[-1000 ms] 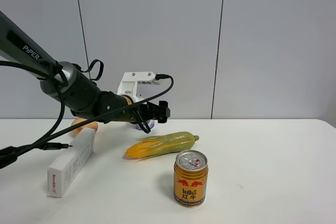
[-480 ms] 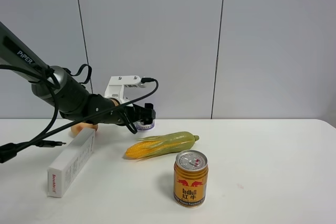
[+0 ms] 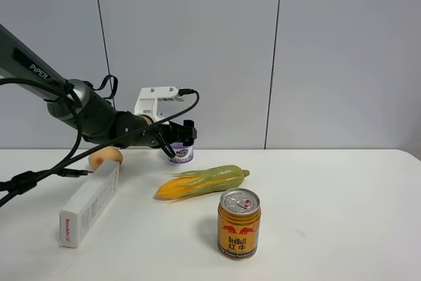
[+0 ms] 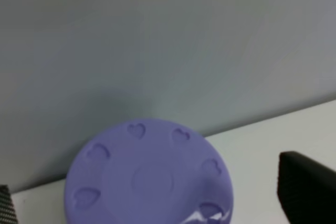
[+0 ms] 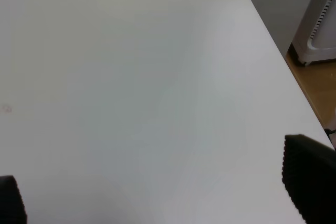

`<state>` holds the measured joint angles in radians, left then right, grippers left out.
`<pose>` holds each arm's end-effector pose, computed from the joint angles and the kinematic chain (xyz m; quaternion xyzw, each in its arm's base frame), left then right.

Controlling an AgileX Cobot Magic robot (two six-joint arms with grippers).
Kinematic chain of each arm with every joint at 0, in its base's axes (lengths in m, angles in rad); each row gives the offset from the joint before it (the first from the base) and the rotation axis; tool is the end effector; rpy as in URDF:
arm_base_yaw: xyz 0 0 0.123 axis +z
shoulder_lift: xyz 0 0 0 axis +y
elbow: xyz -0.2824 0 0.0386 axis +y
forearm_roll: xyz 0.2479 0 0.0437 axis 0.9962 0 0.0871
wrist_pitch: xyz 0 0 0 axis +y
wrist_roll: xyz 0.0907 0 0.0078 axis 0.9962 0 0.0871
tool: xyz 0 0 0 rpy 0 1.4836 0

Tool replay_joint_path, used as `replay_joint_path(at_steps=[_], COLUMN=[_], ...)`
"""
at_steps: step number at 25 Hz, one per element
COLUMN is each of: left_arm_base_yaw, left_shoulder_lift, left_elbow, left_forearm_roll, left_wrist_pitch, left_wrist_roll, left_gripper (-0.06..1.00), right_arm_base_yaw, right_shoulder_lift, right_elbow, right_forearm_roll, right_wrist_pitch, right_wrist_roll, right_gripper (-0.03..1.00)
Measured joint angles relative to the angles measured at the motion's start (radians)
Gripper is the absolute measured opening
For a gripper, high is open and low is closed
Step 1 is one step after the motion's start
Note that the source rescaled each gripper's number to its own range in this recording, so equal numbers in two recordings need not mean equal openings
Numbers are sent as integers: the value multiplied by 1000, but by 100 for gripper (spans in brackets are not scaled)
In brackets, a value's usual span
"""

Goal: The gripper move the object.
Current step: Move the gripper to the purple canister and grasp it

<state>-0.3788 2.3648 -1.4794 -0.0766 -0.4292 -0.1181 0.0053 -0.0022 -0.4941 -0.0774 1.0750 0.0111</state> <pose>0.4693 -0.1837 0.0961 0.0697 0.8221 -0.1453 0.5460 -0.0052 -0.0062 0.2746 0.0042 0.8572 -0.0344 0.5137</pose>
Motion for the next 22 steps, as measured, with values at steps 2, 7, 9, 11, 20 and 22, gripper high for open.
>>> replay_joint_path(at_steps=[2,7,9,11,20,22], left_arm_base_yaw=[0,0,0,0,0,0], left_shoulder_lift=[16,55,64,68,83,94], left_elbow=[-25,-70,-71,-71,-78,-78], left_forearm_roll=[3,18,18,18,18,18], left_wrist_pitch=[10,22,31,41,12,11], left_wrist_roll=[0,0,0,0,0,0], left_gripper=[100,100,100,100,100,100], right_arm_base_yaw=[0,0,0,0,0,0], right_shoulder_lift=[0,0,0,0,0,0], right_elbow=[0,0,0,0,0,0], right_forearm_roll=[0,0,0,0,0,0], right_wrist_pitch=[0,0,0,0,0,0], right_wrist_roll=[0,0,0,0,0,0], right_gripper=[100,100,100,100,100,100])
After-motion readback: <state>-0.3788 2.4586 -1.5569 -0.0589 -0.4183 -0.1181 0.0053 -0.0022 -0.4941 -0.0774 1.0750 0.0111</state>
